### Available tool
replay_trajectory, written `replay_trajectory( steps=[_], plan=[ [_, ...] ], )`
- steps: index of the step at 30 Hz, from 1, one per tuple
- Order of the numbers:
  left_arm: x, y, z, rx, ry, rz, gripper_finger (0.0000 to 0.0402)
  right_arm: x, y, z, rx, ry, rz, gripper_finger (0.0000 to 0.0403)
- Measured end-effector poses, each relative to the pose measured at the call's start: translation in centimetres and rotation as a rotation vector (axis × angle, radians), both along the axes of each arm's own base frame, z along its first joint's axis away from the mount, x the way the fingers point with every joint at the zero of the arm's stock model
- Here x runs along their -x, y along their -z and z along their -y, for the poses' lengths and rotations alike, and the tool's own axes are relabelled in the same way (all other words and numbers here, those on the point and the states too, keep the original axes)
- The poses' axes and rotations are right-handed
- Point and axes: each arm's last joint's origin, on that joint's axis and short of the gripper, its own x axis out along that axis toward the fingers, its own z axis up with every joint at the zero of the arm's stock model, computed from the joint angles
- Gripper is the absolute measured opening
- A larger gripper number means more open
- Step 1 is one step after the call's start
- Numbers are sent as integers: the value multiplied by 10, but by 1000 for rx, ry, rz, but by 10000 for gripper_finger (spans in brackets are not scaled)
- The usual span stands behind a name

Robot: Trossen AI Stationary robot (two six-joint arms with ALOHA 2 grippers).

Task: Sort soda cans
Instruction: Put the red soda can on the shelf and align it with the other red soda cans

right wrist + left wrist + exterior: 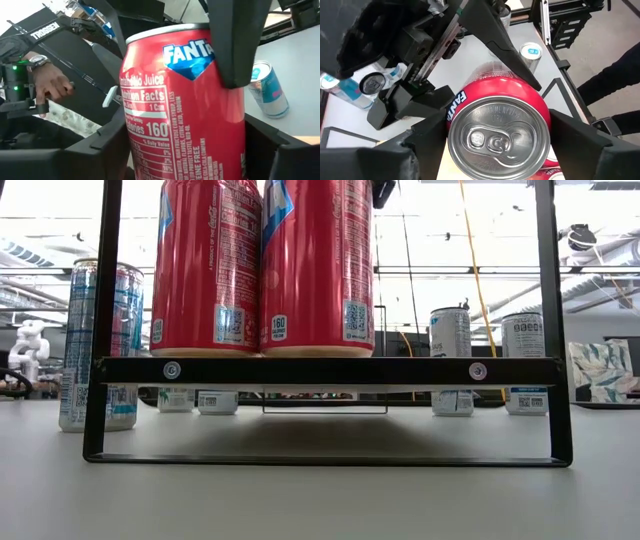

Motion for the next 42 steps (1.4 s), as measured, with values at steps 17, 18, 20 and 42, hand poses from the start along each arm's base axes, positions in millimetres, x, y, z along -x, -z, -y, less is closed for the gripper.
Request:
replay_trajectory(
  steps=[17,18,20,42],
  plan=[
    [38,-39,13,180,-366,154,379,24,-19,-2,-13,-12,18,262],
    [41,-41,14,198,-379,163,379,27,-20,-2,-10,-11,5,261],
    [48,-46,15,245,-409,178,379,33,-24,-3,-8,-17,10,261],
    [63,-54,54,468,-633,290,380,107,51,-75,55,221,239,262]
  ],
)
